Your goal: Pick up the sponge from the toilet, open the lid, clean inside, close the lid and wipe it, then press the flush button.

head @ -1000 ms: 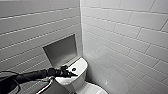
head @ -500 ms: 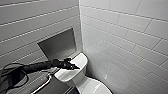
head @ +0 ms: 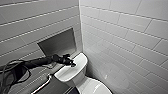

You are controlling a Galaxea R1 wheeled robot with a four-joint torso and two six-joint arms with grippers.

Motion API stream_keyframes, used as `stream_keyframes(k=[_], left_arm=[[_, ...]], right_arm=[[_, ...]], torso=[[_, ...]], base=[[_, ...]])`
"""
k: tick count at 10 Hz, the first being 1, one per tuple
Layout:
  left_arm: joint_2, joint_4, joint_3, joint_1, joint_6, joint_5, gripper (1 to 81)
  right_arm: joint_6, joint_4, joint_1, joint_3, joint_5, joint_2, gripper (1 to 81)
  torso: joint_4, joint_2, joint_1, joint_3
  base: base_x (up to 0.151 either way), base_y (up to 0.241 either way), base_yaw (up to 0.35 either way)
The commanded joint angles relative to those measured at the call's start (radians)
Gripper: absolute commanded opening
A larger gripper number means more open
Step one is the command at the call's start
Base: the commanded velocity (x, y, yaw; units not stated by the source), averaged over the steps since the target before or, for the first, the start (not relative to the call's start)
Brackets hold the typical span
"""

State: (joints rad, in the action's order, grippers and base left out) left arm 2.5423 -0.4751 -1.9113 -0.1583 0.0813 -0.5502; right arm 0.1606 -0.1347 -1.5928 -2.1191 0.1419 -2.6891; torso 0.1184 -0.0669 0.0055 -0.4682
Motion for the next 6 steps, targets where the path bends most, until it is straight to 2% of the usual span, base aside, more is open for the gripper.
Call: stream_keyframes(k=[1, 4, 6], left_arm=[[0.015, 0.018, -0.061, 0.18, 0.005, -0.056, 1.0], [0.081, 0.076, -0.202, 0.213, 0.005, -0.125, 1.0], [0.121, 0.122, -0.281, 0.228, 0.005, -0.126, 1.0]], right_arm=[[0.002, -0.011, -0.014, 0.01, -0.084, 0.01, 1.0], [0.0, -0.013, -0.017, 0.009, -0.084, 0.01, 1.0], [0.0, -0.013, -0.019, 0.007, -0.084, 0.01, 1.0]], torso=[[0.0, 0.0, 0.0, 0.0], [0.0, 0.0, 0.0, 0.0], [0.0, 0.0, 0.0, 0.0]], base=[[0.0, 0.0, 0.0], [0.0, 0.0, 0.0], [0.0, 0.0, 0.0]])
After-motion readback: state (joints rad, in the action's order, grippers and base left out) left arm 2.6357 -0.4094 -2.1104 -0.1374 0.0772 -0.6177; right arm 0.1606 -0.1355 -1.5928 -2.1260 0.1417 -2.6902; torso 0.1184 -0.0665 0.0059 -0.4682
